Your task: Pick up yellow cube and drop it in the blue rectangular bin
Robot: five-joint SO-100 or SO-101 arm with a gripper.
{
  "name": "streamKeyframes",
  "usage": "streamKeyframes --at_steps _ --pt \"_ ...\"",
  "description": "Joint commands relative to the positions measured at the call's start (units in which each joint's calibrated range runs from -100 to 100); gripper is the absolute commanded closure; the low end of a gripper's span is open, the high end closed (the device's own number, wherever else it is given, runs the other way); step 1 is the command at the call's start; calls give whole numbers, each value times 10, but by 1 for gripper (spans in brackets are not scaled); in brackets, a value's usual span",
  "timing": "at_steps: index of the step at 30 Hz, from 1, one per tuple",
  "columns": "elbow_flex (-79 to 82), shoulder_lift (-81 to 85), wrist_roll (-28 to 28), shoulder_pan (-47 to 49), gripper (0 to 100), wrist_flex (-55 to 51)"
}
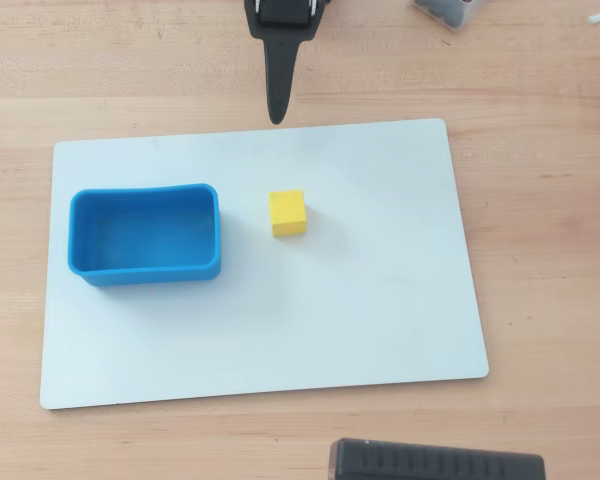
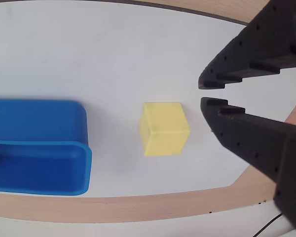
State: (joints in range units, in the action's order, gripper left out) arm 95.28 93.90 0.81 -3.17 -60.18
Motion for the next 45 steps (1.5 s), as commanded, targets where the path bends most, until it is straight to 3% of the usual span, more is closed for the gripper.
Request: streamKeyframes --at_steps 1,9,24,33,42,45 --pt "-5 24 8 -4 100 -3" --pt "-58 -6 25 -30 100 -11" --pt "-435 -515 28 -18 100 -12" --pt "-547 -679 40 40 100 -12" --pt "-645 -797 40 33 100 -13" --pt "-656 -816 38 32 94 -10"
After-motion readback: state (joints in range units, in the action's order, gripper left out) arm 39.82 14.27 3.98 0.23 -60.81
